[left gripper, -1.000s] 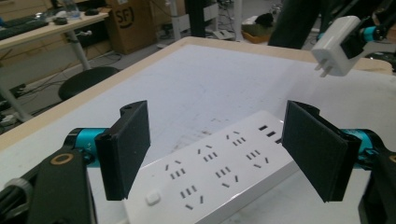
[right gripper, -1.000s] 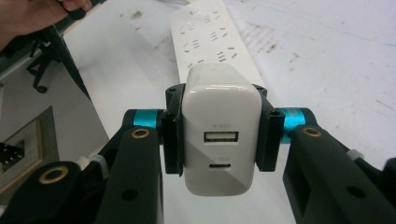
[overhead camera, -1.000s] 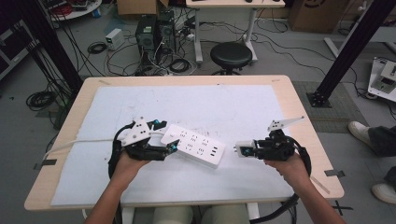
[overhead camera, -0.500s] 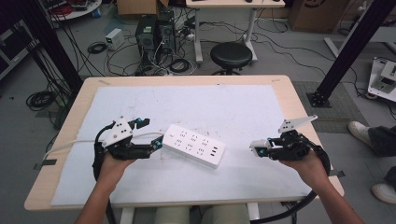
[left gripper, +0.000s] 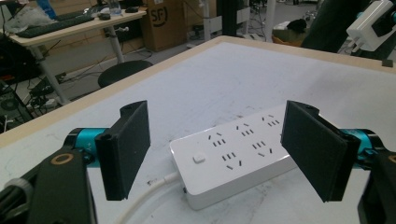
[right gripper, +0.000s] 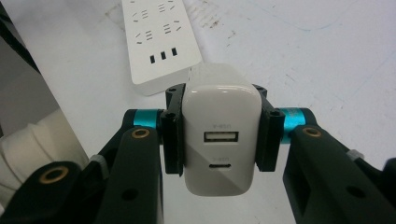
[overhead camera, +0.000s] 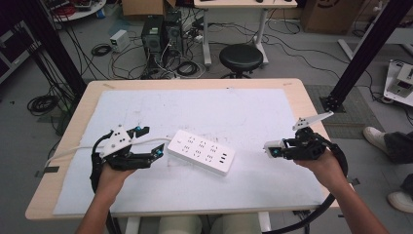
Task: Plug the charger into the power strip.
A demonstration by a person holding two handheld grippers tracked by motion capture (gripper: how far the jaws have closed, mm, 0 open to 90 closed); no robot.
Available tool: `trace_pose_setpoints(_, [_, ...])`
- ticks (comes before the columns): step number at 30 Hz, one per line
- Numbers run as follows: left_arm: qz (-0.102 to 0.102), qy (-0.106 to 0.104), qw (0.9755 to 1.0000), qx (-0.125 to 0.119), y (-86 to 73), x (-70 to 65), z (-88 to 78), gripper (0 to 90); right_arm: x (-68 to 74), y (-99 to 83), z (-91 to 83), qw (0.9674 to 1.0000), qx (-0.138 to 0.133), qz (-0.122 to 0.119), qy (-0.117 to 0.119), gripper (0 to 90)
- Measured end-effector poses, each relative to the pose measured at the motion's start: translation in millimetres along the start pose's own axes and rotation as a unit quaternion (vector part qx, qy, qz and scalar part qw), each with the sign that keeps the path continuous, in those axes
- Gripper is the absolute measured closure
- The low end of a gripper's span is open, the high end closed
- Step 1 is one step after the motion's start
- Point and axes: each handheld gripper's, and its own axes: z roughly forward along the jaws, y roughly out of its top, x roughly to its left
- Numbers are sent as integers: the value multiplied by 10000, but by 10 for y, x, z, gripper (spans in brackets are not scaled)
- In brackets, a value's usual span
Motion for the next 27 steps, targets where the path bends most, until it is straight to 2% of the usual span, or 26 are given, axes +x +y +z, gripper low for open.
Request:
trace_pose_setpoints(4, [-70, 18, 10000, -15, -44, 10, -32, 241, 13, 105, 34, 9997, 171, -168, 106, 632])
trace_pose_setpoints(12, [-39, 7, 10000, 15, -86, -23, -53, 241, 114, 461, 140, 9970, 463, -618, 69, 632])
trace_pose_setpoints(20, [-113, 11, 9999, 10, -174, -24, -34, 241, 228, 763, 314, 9906, 859, -1065, 87, 632])
trace_pose_setpoints(27, [-122, 26, 9999, -46, -209, 26, -93, 241, 312, 1027, 482, 9852, 1148, -1270, 90, 632])
